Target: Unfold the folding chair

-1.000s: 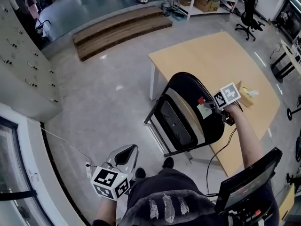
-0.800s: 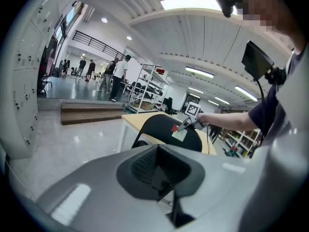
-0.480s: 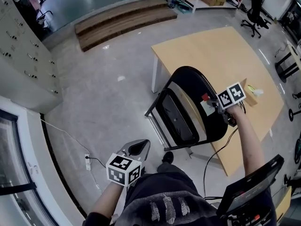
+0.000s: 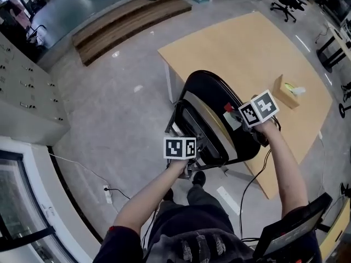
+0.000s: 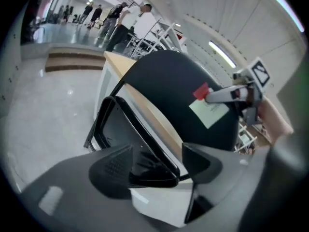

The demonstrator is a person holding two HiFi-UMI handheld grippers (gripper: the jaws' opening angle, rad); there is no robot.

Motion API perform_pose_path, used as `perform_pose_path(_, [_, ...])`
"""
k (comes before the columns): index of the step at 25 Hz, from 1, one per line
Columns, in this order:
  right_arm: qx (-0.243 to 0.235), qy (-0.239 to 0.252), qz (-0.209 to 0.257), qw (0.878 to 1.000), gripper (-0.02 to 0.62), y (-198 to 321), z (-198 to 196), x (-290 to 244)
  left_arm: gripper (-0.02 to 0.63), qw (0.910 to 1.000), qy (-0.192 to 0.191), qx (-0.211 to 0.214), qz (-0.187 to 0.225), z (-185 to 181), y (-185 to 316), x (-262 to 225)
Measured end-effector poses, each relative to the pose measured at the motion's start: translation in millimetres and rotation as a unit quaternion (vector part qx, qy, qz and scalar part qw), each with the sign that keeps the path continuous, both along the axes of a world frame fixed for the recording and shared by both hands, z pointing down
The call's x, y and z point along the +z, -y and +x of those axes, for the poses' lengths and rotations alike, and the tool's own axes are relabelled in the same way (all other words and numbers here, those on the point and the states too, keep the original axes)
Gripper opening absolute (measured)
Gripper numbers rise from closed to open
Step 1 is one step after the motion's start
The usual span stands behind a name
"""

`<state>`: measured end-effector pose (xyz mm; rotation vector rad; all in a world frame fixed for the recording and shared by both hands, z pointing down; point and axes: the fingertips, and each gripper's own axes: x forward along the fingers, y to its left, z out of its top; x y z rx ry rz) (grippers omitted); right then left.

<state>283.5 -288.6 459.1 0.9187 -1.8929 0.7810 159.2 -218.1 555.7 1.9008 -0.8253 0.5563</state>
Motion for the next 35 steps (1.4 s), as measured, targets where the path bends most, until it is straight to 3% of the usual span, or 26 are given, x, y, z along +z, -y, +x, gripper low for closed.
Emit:
perform_pose_path(4, [-0.005,-0.004,0.004,1.0,0.069,-1,0,-3,0.351,0.9971,0.039,-0.022,-0.061,31,29,44])
perform_pose_path(7, [-0.009,0.002,0.002,1.0,0.067,-2,0,-5,0.351,0.9933,0.084,-0.032,-0.073,43,42,72])
perform_pose_path(11, [-0.012,0.012,0.003,1.0,0.065,-2,-2,-5,0.339,0.9899,0.111,-0.035,-0.081,51,46,96])
perform_pose_path(17, [-0.018,0.027,0.005,0.999,0.061,-1,-4,-3,0.288,0.9933,0.067,-0.024,-0.092,63,49,105])
perform_pose_path(21, [-0.02,0.031,0.007,0.999,0.061,-1,-3,-1,0.233,0.9957,0.054,-0.013,-0.075,65,48,102])
perform_pose_path(35, [-0.016,0.016,0.021,1.0,0.075,9,9,5,0.232,0.9995,0.016,0.0,-0.027,42,38,94])
